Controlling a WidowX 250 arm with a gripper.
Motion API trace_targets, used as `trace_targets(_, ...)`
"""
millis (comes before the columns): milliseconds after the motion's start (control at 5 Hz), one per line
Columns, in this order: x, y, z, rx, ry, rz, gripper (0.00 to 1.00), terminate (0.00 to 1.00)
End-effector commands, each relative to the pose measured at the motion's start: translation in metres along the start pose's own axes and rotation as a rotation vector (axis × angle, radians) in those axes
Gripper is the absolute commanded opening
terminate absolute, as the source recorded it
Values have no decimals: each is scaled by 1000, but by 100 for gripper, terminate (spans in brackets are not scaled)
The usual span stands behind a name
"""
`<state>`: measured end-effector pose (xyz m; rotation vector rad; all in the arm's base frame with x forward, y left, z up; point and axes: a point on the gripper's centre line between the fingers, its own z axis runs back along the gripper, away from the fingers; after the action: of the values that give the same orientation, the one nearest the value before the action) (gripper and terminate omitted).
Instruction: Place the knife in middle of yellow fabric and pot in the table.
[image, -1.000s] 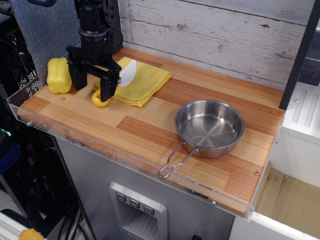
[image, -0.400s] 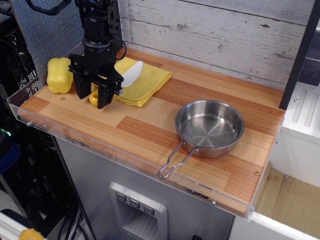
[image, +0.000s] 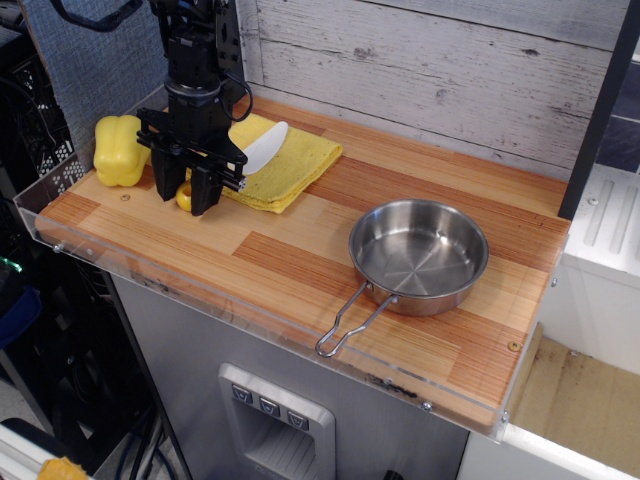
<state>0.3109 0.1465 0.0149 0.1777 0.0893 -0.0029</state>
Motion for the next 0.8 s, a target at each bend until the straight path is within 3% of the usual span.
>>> trace_targets(0, 3, 26, 58, -58, -118, 72, 0, 0)
trace_targets(200, -2, 20, 87, -104, -146, 47, 0, 0)
trace_targets(600, -4, -32, 104, -114, -96, 20, 0, 0)
